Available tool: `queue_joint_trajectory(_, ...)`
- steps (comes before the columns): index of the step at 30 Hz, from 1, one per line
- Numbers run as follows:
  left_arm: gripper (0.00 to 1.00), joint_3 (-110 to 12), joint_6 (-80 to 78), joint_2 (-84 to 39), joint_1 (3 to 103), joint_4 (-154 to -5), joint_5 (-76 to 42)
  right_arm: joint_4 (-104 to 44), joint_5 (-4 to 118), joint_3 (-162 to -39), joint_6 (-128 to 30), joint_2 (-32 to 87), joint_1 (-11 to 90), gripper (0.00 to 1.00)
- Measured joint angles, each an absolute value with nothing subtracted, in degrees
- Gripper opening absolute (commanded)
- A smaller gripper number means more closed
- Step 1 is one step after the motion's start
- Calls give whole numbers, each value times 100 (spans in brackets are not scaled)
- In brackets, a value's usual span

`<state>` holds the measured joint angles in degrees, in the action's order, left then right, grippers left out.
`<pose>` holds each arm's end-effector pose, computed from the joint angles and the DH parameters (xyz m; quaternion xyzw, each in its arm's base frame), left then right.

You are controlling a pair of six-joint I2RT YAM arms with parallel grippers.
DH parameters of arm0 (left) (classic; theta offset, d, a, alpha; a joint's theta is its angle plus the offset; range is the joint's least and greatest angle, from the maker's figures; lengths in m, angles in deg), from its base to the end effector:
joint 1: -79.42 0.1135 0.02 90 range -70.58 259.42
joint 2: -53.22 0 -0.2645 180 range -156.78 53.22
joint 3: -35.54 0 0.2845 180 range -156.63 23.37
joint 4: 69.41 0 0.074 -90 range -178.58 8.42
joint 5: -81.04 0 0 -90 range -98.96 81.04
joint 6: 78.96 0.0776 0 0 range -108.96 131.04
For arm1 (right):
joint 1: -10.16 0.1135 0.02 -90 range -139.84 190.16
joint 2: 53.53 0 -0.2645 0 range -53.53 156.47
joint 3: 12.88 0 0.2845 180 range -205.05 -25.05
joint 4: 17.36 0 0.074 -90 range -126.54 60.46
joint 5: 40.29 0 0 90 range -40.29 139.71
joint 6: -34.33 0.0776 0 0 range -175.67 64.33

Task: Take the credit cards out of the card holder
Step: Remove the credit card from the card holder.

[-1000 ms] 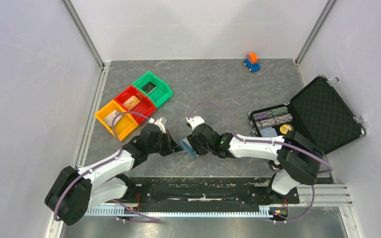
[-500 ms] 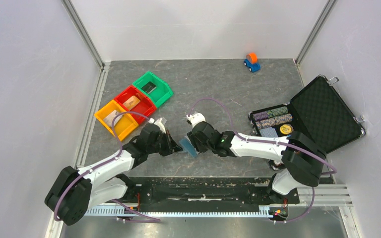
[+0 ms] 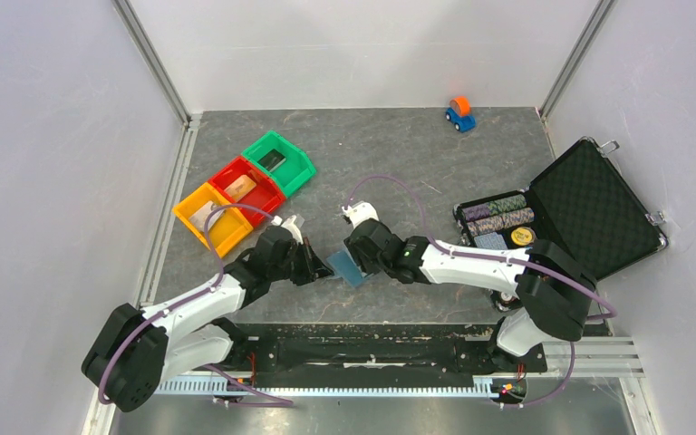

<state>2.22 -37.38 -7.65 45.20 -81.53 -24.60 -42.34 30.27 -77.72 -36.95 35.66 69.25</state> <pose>0.2015 -0.1624 0.1180 -0.0534 0.8969 -0.3706 0.2351 0.2129 0.3054 0.1490 -0.2638 0.8877 0.0919 0.3660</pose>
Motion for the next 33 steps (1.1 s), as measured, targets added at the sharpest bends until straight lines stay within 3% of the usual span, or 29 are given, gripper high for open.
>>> queue_joint_trajectory(15,2,224,-3738,-762,4520,-8190,-2457,-4295,2929,-7772,-3876,3647,6838,70)
queue_joint_trajectory(33,2,314,-3738,-666,4520,-8195,-2455,-4251,3090,-7772,-3990,3738,6499,72)
